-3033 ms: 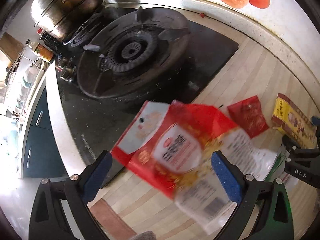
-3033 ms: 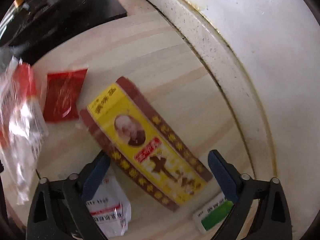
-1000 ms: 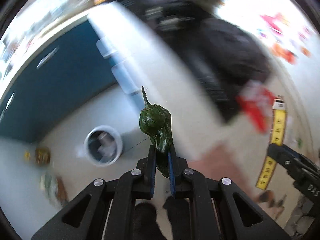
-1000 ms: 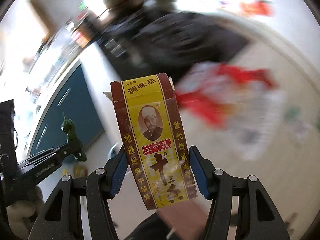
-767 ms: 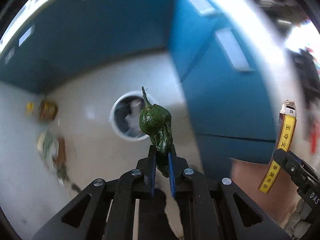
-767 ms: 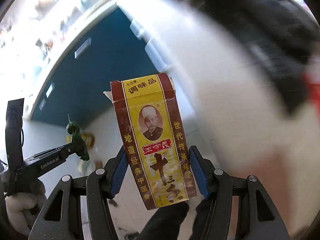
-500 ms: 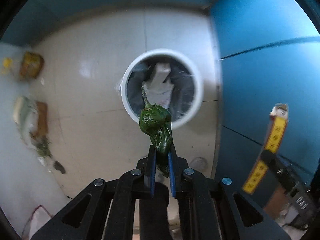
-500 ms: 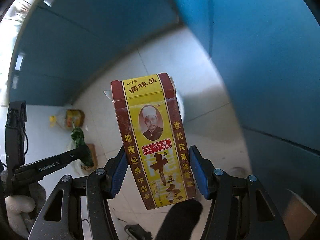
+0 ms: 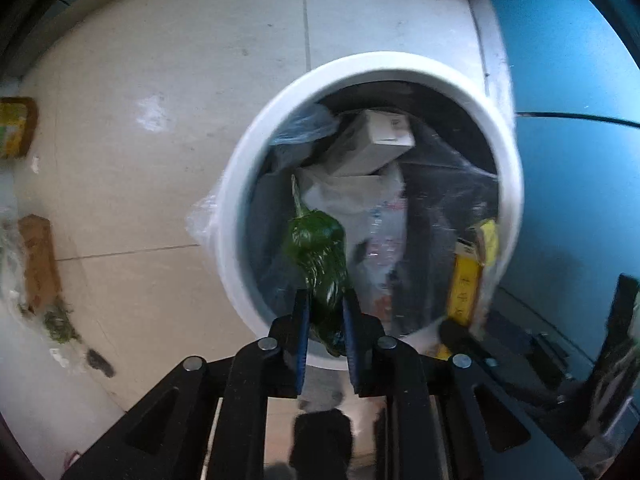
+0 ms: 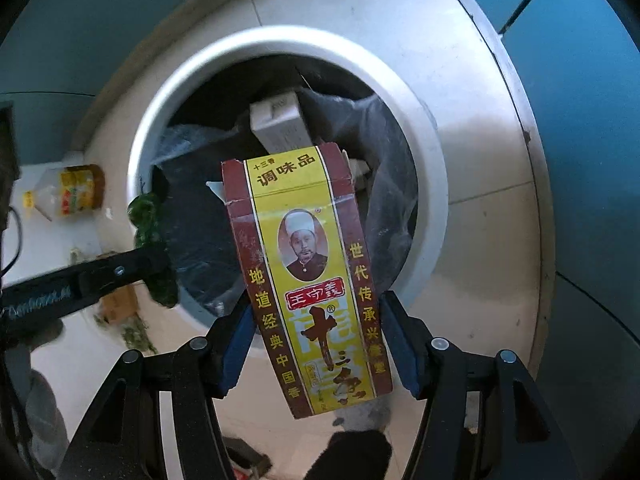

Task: Collect trash
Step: 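Carry pepper and spice box to the bin and open both tools, then raise both tools away from the bin and turn back to the counter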

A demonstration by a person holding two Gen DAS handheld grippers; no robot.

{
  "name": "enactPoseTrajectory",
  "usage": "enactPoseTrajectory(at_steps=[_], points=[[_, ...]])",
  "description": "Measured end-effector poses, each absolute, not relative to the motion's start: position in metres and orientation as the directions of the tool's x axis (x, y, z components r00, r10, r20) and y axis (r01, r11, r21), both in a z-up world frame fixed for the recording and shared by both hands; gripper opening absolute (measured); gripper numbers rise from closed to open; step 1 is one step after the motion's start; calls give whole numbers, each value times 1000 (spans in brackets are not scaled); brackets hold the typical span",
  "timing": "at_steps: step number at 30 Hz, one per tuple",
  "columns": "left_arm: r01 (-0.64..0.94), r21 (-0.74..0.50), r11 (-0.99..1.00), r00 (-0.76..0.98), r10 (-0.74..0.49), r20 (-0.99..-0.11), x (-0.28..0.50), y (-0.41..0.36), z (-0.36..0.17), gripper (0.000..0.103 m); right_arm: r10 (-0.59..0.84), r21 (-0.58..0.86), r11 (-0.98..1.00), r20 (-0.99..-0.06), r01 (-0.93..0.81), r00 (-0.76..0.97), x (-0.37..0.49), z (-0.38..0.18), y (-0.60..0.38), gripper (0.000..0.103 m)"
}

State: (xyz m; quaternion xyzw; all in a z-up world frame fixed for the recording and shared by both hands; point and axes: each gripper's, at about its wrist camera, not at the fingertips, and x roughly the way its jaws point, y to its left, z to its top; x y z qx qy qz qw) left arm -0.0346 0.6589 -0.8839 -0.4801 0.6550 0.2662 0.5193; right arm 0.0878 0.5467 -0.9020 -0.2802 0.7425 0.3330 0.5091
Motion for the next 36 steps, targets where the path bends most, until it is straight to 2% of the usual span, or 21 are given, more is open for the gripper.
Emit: enactPoseTrajectory(at_steps=[1,2,3,4,5,7,9,16,22,36], points=[[-903,-141,405,-6,-340,-940,-36,659,-883,17,-85,209,617,-941,-759,-328,94,-906,547,69],[-904,-132,408,-12,-331,-944,-39,658,-880,31,-93,200,610,-943,-767,-319,93,-905,548,83],[-904,-119,411,-21,-319,-947,-43,657,-876,59,-95,192,605,-946,-773,-309,93,-902,548,88],[-903,-111,416,-25,-307,-951,-44,657,-872,71,-92,188,602,-949,-776,-300,95,-898,547,93],[-900,-91,427,-33,-275,-961,-46,657,-864,79,-93,178,597,-953,-782,-288,95,-893,547,93],[-892,-50,449,-55,-218,-974,-48,655,-852,80,-97,154,585,-961,-797,-258,96,-881,545,96],[-887,-12,461,-72,-164,-984,-50,652,-838,100,-88,128,569,-972,-812,-216,96,-862,541,102],[-888,55,456,-66,-8,-998,-64,634,-776,101,-56,51,543,-994,-838,-96,91,-801,523,103],[-908,45,416,-29,43,-999,-77,608,-717,101,0,52,566,-998,-823,-63,86,-735,501,103],[-924,-9,383,82,174,-981,-105,538,-495,101,161,55,501,-987,-863,30,65,-487,447,103]])
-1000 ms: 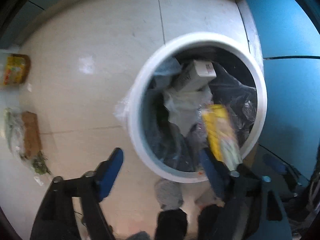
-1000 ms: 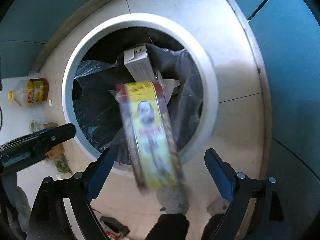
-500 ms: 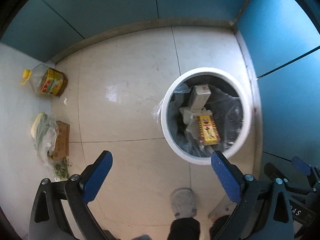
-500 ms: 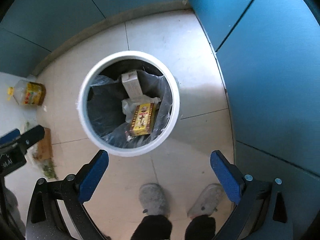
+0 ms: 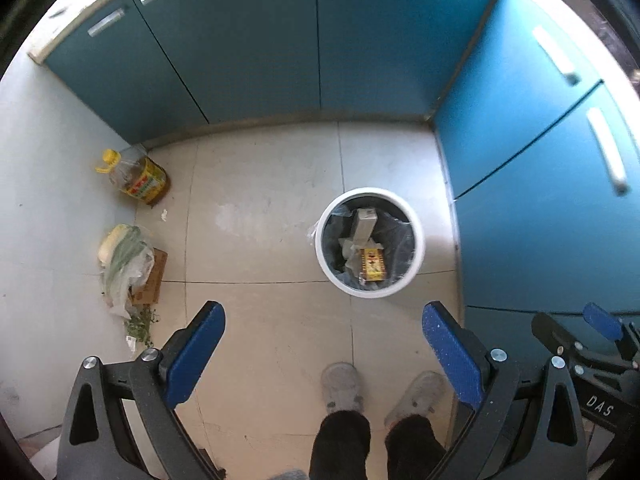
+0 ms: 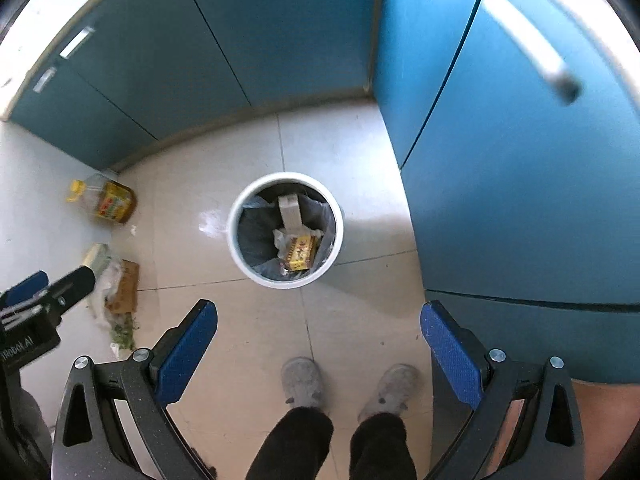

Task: Collect trash
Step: 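Raise both tools away from the bin and turn back to the counter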

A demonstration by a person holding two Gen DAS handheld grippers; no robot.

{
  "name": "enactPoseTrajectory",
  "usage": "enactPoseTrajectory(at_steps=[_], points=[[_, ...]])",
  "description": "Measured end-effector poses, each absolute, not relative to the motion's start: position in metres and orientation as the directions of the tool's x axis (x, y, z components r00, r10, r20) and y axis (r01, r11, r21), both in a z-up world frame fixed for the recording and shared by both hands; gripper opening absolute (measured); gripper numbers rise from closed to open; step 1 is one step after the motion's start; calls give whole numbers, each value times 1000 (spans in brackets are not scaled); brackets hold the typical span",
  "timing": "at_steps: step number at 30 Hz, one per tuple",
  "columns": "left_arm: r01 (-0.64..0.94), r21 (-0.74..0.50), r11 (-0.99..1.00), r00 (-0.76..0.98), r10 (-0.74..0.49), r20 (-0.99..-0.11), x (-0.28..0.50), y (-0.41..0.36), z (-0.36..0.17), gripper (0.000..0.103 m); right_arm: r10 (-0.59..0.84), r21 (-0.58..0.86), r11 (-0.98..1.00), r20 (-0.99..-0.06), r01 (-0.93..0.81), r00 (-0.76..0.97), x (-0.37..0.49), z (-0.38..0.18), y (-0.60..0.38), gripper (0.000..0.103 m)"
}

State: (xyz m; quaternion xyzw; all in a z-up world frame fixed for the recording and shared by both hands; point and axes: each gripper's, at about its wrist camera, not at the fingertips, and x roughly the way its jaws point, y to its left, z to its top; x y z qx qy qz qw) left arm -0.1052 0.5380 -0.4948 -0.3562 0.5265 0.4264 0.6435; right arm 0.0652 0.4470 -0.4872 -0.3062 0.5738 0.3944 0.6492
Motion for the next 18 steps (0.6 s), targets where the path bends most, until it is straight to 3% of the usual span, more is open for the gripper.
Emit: enactPoseTrajectory(at_steps=[8,18], points=[[-922,-49,384,138,209,-968,-114,488,-381,101,263,73,445,-963,-892,53,46,-339,402,103],[-923,-38,382,160,294,-942,-108,445,-286,101,386,194,455,-923,-869,-4,53,-225,347,103]])
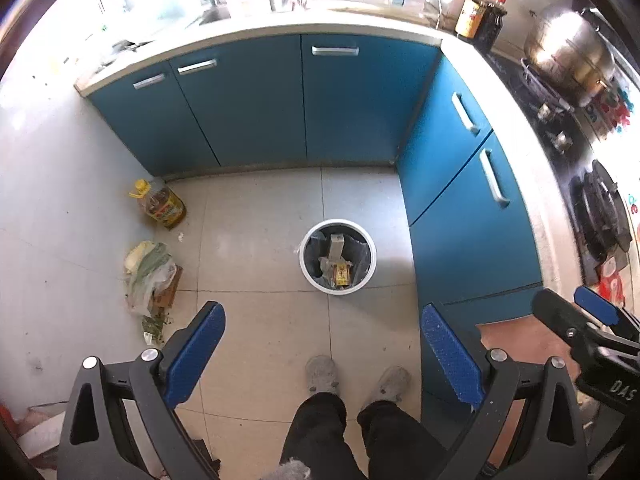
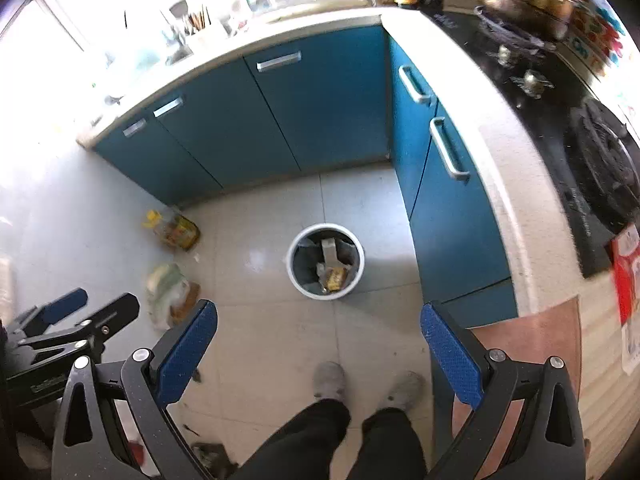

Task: Collect trash
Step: 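Raise both tools away from the bin and turn back to the counter, then grasp the white seasoning sachet with left tool while right tool grasps the green packet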

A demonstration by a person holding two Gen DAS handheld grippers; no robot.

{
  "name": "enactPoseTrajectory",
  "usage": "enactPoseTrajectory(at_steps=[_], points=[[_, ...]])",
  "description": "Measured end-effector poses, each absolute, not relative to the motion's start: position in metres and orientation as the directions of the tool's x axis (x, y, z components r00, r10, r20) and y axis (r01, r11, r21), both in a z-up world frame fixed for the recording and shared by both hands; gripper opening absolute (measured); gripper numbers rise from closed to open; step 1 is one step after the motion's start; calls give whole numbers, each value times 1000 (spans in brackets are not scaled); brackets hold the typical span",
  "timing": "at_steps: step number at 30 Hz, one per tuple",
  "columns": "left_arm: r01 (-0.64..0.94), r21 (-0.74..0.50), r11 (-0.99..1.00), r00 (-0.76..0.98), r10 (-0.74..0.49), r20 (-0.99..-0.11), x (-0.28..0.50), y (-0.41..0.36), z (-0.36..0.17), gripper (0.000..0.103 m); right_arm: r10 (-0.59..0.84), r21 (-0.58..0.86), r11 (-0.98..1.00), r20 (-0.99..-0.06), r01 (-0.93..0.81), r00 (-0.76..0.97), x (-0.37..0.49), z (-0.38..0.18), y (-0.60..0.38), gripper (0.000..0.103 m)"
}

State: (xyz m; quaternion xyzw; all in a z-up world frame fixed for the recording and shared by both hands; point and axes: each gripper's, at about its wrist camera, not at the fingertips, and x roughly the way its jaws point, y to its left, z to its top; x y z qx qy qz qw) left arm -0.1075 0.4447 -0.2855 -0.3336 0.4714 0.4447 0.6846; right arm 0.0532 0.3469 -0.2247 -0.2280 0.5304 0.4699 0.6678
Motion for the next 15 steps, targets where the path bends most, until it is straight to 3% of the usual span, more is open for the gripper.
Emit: enactPoseTrajectory(at_steps=[8,15], points=[[-867,36,497,197,408,-891,-12,421,-234,101,460,300,624,-887,-722,30,142,-188,266,103],[-712,16,702,309,333,-891,155,347,-225,101,378,257,869,-896,-423,232,271,-179,114,103]])
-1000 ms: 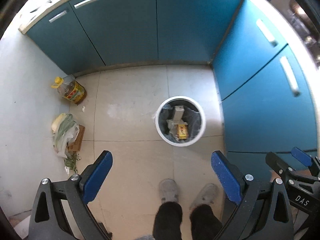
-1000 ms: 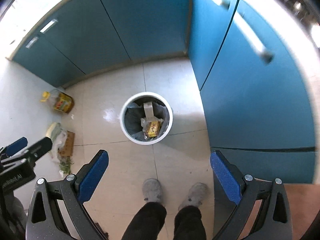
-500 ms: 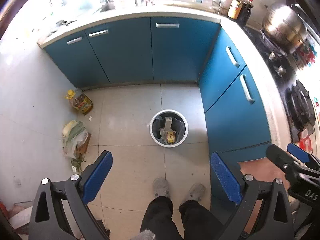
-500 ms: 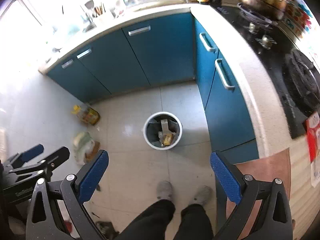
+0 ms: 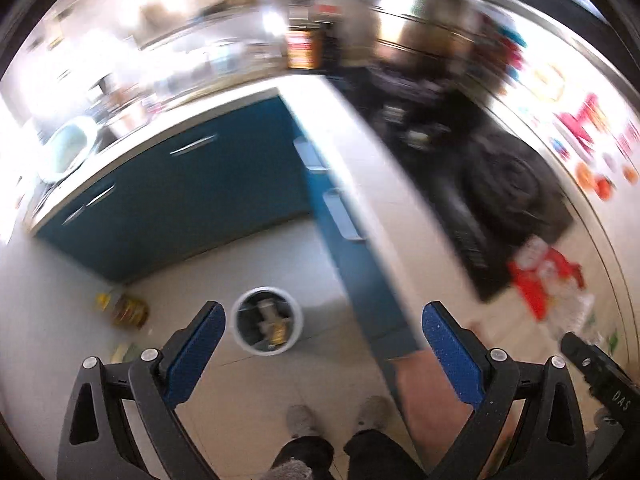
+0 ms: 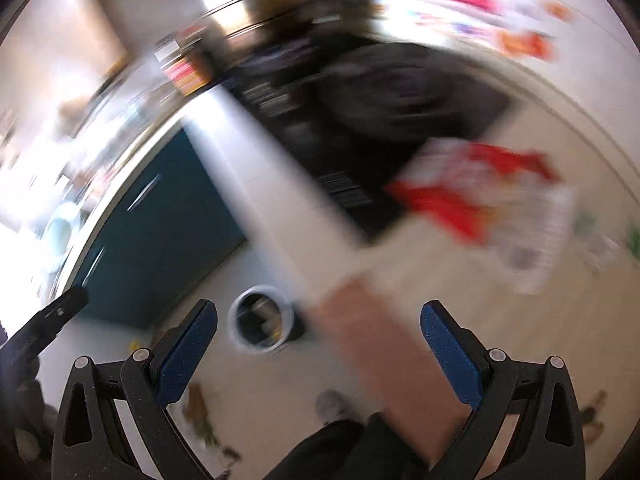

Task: Collect trash
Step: 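Grasp the white seasoning sachet with left tool while right tool grasps the green packet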

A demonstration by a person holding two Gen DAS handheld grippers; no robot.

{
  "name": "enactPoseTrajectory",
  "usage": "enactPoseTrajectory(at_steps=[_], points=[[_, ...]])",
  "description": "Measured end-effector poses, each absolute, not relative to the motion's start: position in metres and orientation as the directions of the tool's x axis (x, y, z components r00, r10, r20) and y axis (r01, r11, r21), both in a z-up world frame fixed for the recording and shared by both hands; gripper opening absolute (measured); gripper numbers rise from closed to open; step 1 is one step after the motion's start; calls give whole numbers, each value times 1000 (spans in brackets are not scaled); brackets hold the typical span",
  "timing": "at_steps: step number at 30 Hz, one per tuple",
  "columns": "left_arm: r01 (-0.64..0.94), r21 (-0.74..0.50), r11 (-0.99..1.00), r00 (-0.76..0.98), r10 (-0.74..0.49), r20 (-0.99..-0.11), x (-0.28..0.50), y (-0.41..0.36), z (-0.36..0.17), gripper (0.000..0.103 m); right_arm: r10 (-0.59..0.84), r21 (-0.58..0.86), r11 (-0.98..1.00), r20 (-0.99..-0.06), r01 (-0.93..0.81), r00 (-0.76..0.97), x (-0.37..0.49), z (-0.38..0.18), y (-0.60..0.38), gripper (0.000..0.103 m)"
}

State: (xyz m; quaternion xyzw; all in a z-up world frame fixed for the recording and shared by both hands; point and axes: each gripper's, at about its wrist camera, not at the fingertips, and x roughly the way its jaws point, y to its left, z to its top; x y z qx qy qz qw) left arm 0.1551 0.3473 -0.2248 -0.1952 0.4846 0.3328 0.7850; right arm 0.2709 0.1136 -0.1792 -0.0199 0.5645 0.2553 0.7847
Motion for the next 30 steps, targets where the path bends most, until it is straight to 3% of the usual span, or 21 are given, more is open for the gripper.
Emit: enactPoseTrajectory(at_steps=[10,15,20,25,27,28,30], points=[[-359,11,933,308,130,-942,388,167,-270,101,38,100,980,-943,172,330,420,-223,-187,103],[-252,75,965,250,140,-958,470,97,-304,101,-8,73,955,-962,286,274,482,-275,-256,103],[-199,91,976,186,129,-974,512,65,-334,101,-25,50,954,-970,296,244,527,-321,-264,101],[-114,124,986,172,142,-975,525,42,-352,101,-110,-29,960,-954,280,279,533,-328,-253,79],[-105,105,989,156,121,-980,525,38,-357,101,-119,-34,968,-935,250,334,528,-327,-244,49],[-100,86,991,146,100,-984,524,32,-360,100,-120,-44,977,-923,210,364,526,-325,-237,12],[-77,63,995,140,73,-987,522,21,-364,100,-133,-82,985,-918,150,374,526,-327,-226,5]])
